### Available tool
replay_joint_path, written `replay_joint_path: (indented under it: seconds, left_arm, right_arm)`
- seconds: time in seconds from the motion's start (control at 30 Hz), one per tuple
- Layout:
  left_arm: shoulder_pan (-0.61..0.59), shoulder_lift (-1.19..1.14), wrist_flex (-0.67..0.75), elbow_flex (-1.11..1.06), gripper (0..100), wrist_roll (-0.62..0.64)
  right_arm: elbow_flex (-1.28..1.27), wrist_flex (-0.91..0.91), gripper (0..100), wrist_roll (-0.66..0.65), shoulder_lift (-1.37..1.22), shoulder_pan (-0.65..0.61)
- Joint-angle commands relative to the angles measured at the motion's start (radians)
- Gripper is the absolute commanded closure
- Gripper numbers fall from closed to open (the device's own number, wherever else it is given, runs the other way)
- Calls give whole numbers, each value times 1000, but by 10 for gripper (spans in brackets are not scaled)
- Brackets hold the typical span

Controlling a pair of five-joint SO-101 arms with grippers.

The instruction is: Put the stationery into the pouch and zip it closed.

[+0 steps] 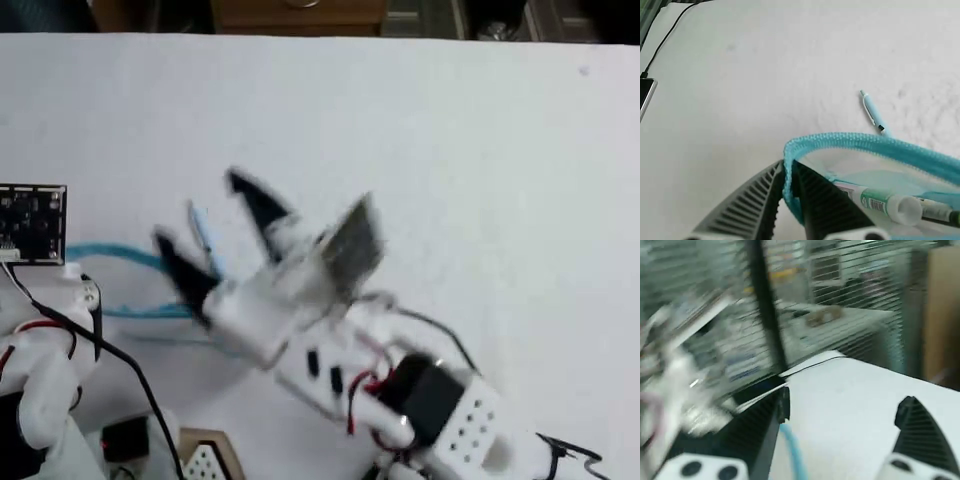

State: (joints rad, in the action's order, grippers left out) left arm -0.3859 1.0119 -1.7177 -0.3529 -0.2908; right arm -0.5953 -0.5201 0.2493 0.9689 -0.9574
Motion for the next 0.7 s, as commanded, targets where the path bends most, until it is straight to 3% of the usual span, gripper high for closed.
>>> replay_joint_path:
  seconds: [0.0, 0.13, 0.33, 0.67]
  left_arm:
    - [-1, -18, -35, -81, 978, 6]
    - [-1, -18, -38, -81, 978, 6]
    - [-1, -18, -38, -81, 978, 6]
    - [-1, -16, -37, -83, 978, 8]
  right_arm:
    - [193, -113, 670, 121, -130, 194]
    - [354, -265, 670, 129, -369, 248]
    - [548, -435, 670, 132, -736, 174]
    - [776, -460, 670, 51, -1293, 74]
